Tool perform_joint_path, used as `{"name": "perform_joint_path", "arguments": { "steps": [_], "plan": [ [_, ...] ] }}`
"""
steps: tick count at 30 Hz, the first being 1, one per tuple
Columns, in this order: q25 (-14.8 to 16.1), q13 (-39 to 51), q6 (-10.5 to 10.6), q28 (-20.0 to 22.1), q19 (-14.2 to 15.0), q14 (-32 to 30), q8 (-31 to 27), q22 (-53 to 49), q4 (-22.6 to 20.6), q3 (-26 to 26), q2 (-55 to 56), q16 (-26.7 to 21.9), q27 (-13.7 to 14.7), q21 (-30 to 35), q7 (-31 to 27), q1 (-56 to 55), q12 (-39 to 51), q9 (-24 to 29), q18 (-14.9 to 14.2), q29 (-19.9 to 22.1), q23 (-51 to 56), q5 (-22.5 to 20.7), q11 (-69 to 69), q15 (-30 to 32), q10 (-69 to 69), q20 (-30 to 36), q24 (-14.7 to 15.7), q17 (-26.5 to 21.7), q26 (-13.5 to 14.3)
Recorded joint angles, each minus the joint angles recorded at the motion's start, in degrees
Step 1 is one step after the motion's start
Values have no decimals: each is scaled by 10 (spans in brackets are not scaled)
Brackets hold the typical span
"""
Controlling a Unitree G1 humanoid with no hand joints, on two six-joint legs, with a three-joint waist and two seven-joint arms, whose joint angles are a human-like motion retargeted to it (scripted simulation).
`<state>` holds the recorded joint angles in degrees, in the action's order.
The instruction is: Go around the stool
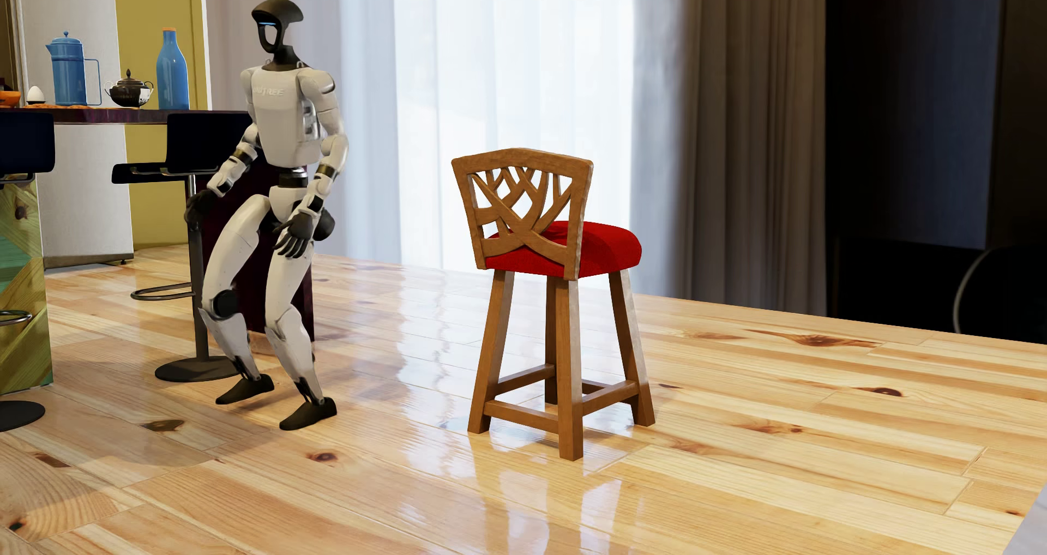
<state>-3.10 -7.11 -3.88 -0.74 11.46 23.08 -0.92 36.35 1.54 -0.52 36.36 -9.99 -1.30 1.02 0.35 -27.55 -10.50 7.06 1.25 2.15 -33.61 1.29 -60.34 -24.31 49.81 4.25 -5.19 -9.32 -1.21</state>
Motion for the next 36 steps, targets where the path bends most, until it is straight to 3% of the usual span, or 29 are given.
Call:
{"name": "perform_joint_path", "arguments": {
  "steps": [1,2,3,4,5,6,7,8,10,11,12,14,15,16,17,18,20,23,25,26,28,29,30,31,32,33,34,35,36],
  "plan": [
    [7,10,-7,-1,10,-2,9,0,-5,-10,12,7,13,-7,5,13,-4,-8,1,-13,-7,1,25,-5,-1,9,21,-7,14],
    [11,8,-16,-2,13,-24,17,-22,-11,-4,14,6,33,-11,13,5,-4,-10,11,-24,-13,4,71,32,39,19,39,-13,21],
    [14,5,-24,-7,1,-81,20,-59,-23,16,-7,8,61,-13,20,-28,-13,-15,1,-27,-40,18,154,120,118,10,52,-27,20],
    [20,-4,-5,-15,-50,-118,23,-60,-28,37,-17,10,83,-5,8,-65,-17,-32,-14,-20,-55,14,183,178,176,8,62,-44,19],
    [31,-13,28,-25,-139,-79,37,-36,-22,42,-28,4,84,6,-3,-80,-14,-41,-21,-3,-20,8,184,172,161,15,66,-38,11],
    [35,-5,50,-36,-158,-28,43,3,-1,27,-23,-11,85,18,-17,-66,-12,-53,-20,11,-3,7,162,154,69,-6,63,-16,-3],
    [32,2,62,-36,-148,-54,37,36,15,12,-14,-20,85,33,-8,-53,-9,-63,-23,19,-7,7,133,107,21,-24,60,4,-23],
    [18,-10,67,-27,-120,-53,24,24,14,17,-14,-20,81,41,-2,-47,5,-66,-21,18,-14,5,122,72,17,-11,60,-6,-54],
    [-16,-41,60,-25,-55,-66,11,-4,5,21,-28,-7,38,10,2,-28,6,-66,-20,-8,-14,10,142,94,-11,-18,67,-20,-87],
    [-25,-39,56,-26,-49,-76,11,1,5,19,-32,1,12,5,2,-21,0,-65,-22,-20,-15,10,151,88,-29,-17,70,-26,-88],
    [-23,-41,46,-28,-62,-80,12,3,4,13,-40,1,3,1,3,-10,-10,-61,-24,-30,-15,12,160,87,-45,-13,74,-21,-81],
    [-1,-41,39,-30,-114,-54,11,9,9,16,-62,-1,4,4,5,-2,5,-48,-18,-42,-18,2,203,145,-49,-3,80,-26,-62],
    [14,-41,40,-32,-113,-22,10,4,5,11,-63,-6,10,15,2,-8,5,-49,24,-40,-20,1,213,164,-30,-12,80,-33,-48],
    [26,-46,46,-30,-85,0,12,-6,6,0,-65,-11,11,17,0,-8,-8,-48,22,-33,-5,3,217,166,-21,-15,76,-36,-34],
    [35,-50,44,-29,-72,-23,9,10,11,-4,-61,-27,11,7,4,0,-4,-47,-60,-22,0,6,199,127,-35,-22,67,-18,-24],
    [38,-39,44,-22,-72,-69,10,13,12,0,-53,-24,5,4,9,5,-1,-50,-20,-16,-9,6,180,78,-55,-32,56,3,-25],
    [33,-20,31,-8,-73,-102,0,17,0,-4,-41,-10,-4,13,4,1,-20,-63,-24,-27,4,12,109,1,-69,-34,46,3,-24],
    [12,-18,12,-23,-84,-78,3,8,-4,31,-66,0,36,10,9,5,-40,-68,-23,-59,-9,21,152,93,-65,-13,64,-27,-35],
    [6,-25,26,-31,-108,-8,2,8,1,27,-81,9,42,15,8,0,-48,-71,5,-62,-5,12,187,139,-43,-20,69,-19,-44],
    [8,-30,46,-28,-93,13,6,12,5,16,-88,2,40,17,0,-5,-39,-71,18,-60,-6,5,203,150,-32,-6,72,-28,-50],
    [14,-40,58,-23,-100,-67,0,13,15,5,-73,1,9,10,10,4,-20,-70,-35,-42,-2,0,179,77,-73,-26,82,-13,-57],
    [20,-41,59,-25,-96,-78,-4,11,14,12,-66,6,-9,13,12,6,-11,-68,-10,-36,-8,-3,167,37,-82,-31,88,-10,-59],
    [29,-36,51,-30,-89,-77,-5,-8,11,12,-57,10,-15,7,14,5,-26,-67,-38,-38,-11,4,150,3,-88,-38,84,-10,-55],
    [34,-26,47,-38,-80,-60,-1,-19,9,19,-55,13,-12,5,16,0,-43,-64,-20,-45,-16,10,154,25,-80,-33,74,-15,-49],
    [36,-25,44,-48,-67,-45,7,-8,4,29,-59,15,3,8,10,-5,-42,-63,-25,-54,-22,19,174,72,-80,-27,59,-23,-46],
    [32,-21,51,-51,-65,-12,8,-7,3,38,-69,20,15,6,3,-10,-48,-57,-8,-61,-16,14,195,112,-63,-17,53,-33,-47],
    [26,-18,57,-48,-81,30,6,-4,-1,44,-71,11,33,8,-9,-18,-50,-58,24,-63,-20,9,211,142,-26,-7,55,-43,-46],
    [19,-17,65,-37,-114,68,7,-13,-2,37,-65,3,43,15,-18,-21,-55,-63,28,-56,-25,3,220,155,26,-7,62,-41,-50],
    [17,-27,73,-24,-120,88,3,-13,5,20,-53,-5,46,15,-21,-3,-50,-69,-3,-44,-26,-1,220,150,62,-12,70,-37,-58]
  ]
}}
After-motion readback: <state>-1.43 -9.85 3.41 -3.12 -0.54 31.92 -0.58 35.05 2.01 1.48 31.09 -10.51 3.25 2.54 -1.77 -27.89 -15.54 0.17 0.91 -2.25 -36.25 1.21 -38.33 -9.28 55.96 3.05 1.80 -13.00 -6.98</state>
